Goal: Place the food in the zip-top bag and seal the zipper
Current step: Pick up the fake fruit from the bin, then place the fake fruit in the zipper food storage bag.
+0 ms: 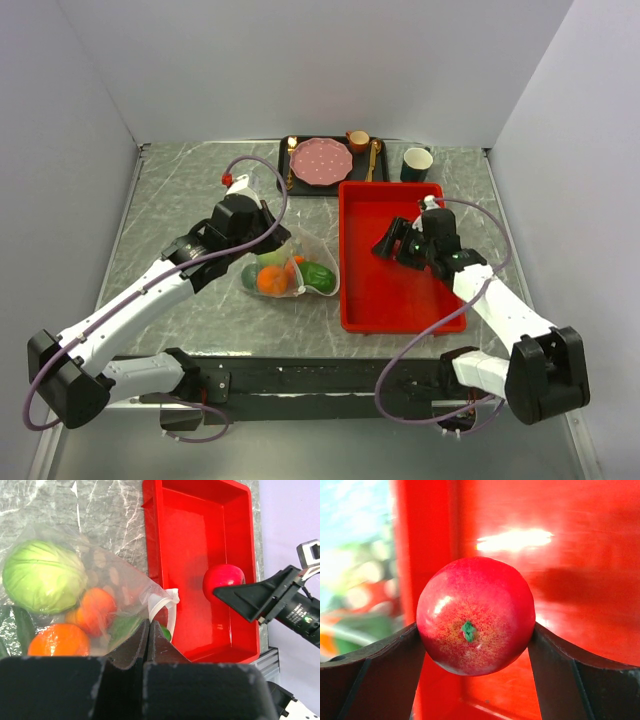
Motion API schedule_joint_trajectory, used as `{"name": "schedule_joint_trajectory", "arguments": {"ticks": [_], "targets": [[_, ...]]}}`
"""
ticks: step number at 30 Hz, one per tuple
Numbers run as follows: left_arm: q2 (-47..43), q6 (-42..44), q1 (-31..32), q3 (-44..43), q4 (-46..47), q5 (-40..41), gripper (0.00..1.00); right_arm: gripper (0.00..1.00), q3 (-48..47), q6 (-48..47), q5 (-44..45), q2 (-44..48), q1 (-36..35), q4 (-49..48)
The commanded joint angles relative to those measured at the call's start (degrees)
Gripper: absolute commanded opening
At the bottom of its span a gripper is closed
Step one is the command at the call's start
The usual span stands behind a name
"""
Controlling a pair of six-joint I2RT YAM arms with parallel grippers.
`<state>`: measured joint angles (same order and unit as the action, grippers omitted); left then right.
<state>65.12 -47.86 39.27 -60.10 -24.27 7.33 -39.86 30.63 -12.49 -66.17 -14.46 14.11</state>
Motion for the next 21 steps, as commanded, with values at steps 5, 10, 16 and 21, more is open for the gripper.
{"name": "schedule_joint_trajectory", "arguments": {"ticks": [5, 10, 16, 21], "targets": [[-0.17, 0.13, -0.24, -0.37, 2.47, -1.09, 0.01, 0.49, -5.32, -1.01, -14.40, 5.17, -5.57, -5.58], [0.09, 0.13, -0.24, -0.29, 3.09, -1.88, 0.01, 0.49, -7.16, -1.10, -14.84, 5.09, -16.38, -7.34], [0.80, 0.04, -0.24, -0.72, 3.53, -3.55, 0.01, 0.49, -8.48, -0.75, -14.32, -0.52, -23.85, -10.42], [0.53, 0.22, -0.24, -1.34, 3.35, -3.99, 0.01, 0.49, -14.62, -2.68, -11.68, -7.91, -27.72, -7.88]]}}
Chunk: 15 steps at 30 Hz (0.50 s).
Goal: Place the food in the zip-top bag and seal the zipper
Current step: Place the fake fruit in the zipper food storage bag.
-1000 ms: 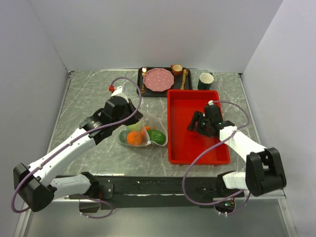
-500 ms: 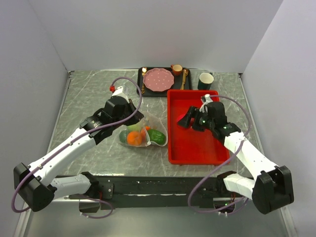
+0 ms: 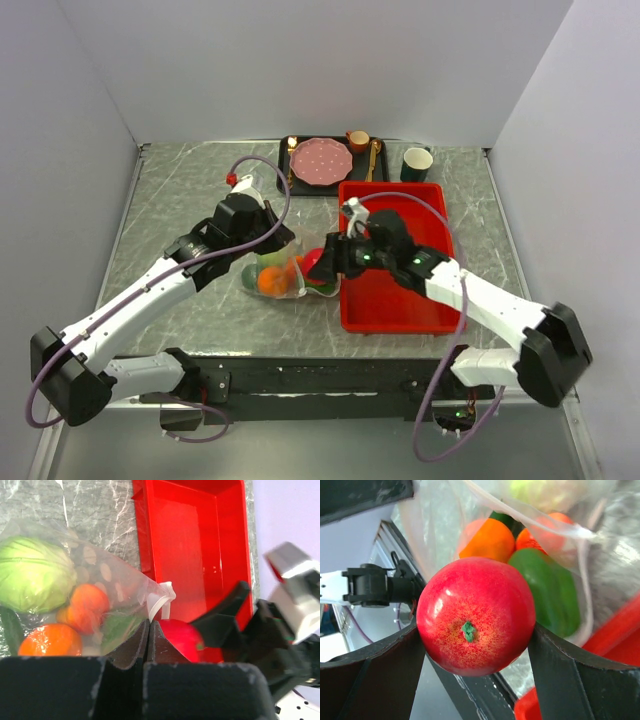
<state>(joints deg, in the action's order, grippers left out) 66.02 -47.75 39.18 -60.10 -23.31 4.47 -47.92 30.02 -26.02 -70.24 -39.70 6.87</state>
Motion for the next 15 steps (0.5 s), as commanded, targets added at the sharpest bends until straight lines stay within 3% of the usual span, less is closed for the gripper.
{"name": "schedule_joint_trajectory", "arguments": {"ticks": [1, 5, 15], "targets": [[-0.71, 0.20, -0.24, -1.34, 2.65, -0.96, 0.01, 0.49, -7.35, -2.07, 2.63, -4.81, -3.27, -0.46], [-1.24, 0.64, -0.16, -1.43, 2.05, -0.87, 0.01, 0.50, -9.91, -1.98, 4.04, -8.68, -4.24, -1.86], [-3.97, 0.90, -0.33, -0.64, 1.07, 1.42, 0.01, 0.73, -13.60, -3.30, 6.24, -11.15, -4.95, 0.15]]}}
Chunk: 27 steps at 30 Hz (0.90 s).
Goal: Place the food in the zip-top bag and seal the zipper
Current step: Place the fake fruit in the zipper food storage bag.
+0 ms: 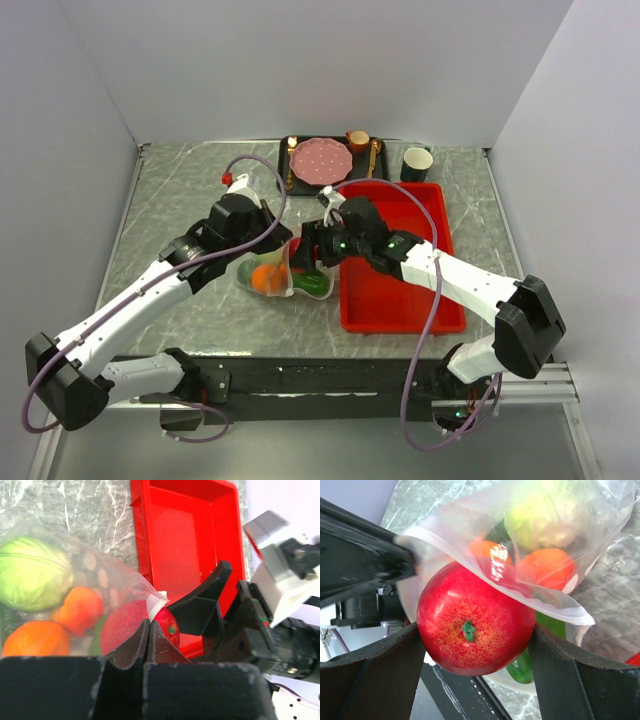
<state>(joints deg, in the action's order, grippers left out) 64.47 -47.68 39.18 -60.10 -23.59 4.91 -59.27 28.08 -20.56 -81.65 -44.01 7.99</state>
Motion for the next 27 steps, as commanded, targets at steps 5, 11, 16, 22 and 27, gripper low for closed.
{"name": "schedule_joint_trajectory", "arguments": {"ticks": [5, 11, 16, 22, 27], "targets": [[-2.06, 0.57, -0.33, -1.51, 1.62, 0.54, 0.01, 0.88, -1.56, -1.62, 2.45, 1.22, -0.64, -0.52], [-1.98, 0.57, -0.33, -1.60, 1.44, 0.02, 0.01, 0.92, -1.20, -0.83, 2.01, 1.58, -0.64, -1.22], [-2.59, 0.31, -0.42, -1.78, 0.92, 0.54, 0.01, 0.96, -1.20, -0.65, 3.68, 1.92, -0.64, -0.52], [-3.12, 0.48, -0.42, -1.95, 0.30, 1.42, 0.01, 0.97, 0.90, -0.66, 11.32, 6.40, -0.64, 2.47], [-2.77, 0.48, -0.42, -1.78, 0.48, 1.07, 0.01, 0.96, 3.54, 1.10, 19.49, 11.94, -0.46, 4.58]]}}
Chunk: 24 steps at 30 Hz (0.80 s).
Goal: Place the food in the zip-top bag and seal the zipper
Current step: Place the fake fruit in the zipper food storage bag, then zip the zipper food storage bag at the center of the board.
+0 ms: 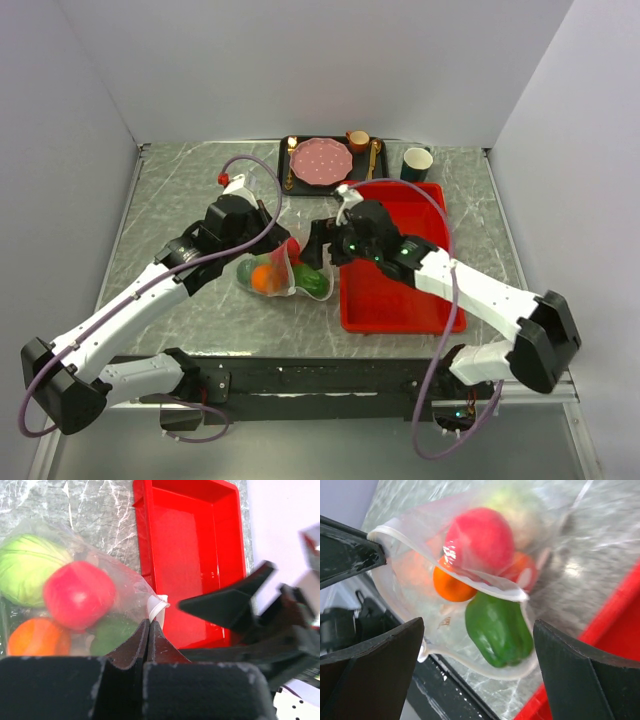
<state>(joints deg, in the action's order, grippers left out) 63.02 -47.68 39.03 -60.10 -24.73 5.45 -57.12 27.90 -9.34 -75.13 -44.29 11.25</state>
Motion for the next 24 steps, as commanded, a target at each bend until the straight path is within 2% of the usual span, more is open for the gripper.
{"name": "schedule_joint_trajectory", "arguments": {"ticks": [1, 4, 5, 7, 8, 13, 17, 21, 24], "targets": [[-1.33, 0.40, -0.27, -1.52, 1.79, 0.52, 0.01, 0.96, 1.75, 1.45, 9.25, 5.70, -0.18, 1.50], [-1.24, 0.22, -0.35, -1.34, 2.23, 0.00, 0.01, 0.86, 2.46, 1.19, 8.82, 4.48, -0.18, 2.29], [-1.24, 0.31, -0.27, -1.34, 2.32, 0.08, 0.01, 0.79, 2.11, 1.28, 8.21, 3.77, -0.27, 3.16], [-1.06, 0.40, -0.35, -1.43, 1.97, 0.08, 0.01, 0.75, 2.19, 1.28, 7.15, 1.75, -0.27, 3.08], [-1.06, 0.40, -0.27, -1.43, 1.97, 0.17, 0.01, 0.70, 2.45, 1.19, 6.02, 1.31, -0.27, 1.95], [-1.59, 0.75, -0.27, -1.17, 1.44, 0.52, 0.01, 0.67, 2.46, 1.98, 7.06, -1.15, -0.09, -0.08], [-1.68, 0.92, -0.44, -0.81, 0.47, 1.05, 0.01, 0.57, -1.40, 0.41, 5.04, -4.14, 0.88, 0.17], [-2.38, 0.75, -0.35, 0.06, 0.65, 1.05, 0.01, 0.53, -4.48, -1.97, 5.75, -7.21, 1.49, 0.62], [-2.56, 0.75, -0.35, 0.24, 0.65, 0.79, 0.01, 0.35, -6.07, -2.76, 4.78, -8.45, 2.02, 0.97]]}}
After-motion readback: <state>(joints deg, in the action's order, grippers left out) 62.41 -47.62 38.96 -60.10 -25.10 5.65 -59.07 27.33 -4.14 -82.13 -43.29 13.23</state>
